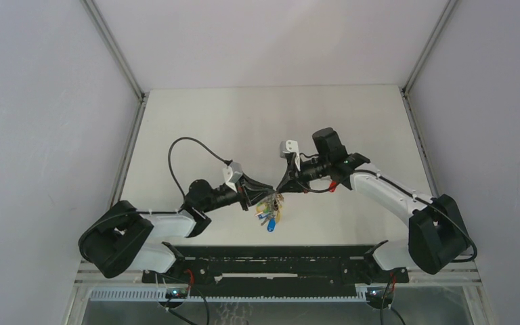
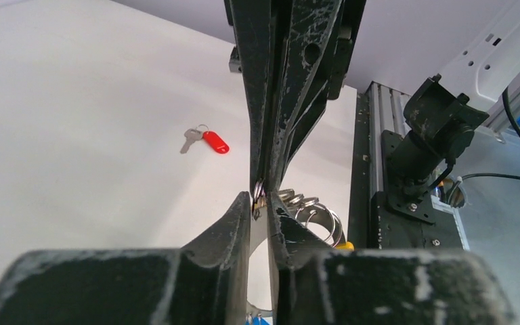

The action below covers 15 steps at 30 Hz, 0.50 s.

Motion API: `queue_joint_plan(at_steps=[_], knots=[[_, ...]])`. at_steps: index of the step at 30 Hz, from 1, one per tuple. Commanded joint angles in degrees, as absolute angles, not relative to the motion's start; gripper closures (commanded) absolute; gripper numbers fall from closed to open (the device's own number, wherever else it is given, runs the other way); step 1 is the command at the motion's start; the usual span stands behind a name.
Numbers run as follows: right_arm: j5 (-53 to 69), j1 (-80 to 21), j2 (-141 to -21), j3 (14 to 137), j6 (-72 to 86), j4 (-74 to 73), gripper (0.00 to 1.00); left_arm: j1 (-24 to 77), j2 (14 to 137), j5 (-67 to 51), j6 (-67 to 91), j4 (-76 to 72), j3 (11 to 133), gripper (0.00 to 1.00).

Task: Put the keys on the keyring

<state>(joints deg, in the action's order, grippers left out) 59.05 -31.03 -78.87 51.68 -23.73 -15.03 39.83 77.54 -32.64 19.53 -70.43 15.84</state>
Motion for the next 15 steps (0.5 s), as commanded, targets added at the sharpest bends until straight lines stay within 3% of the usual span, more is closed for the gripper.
queue_joint_plan(at_steps=[1,15], knots=[[52.67,-32.88,-77.92,58.34,-30.71,-26.18,1.00,39.23,73.16,-33.21,14.46,-64.69,16.32,0.78],[31.05,-41.82,-84.73,77.28,-40.21,-54.51,1.00,39.11,69.25,-33.15,11.35,-60.03,16.37,0.67]])
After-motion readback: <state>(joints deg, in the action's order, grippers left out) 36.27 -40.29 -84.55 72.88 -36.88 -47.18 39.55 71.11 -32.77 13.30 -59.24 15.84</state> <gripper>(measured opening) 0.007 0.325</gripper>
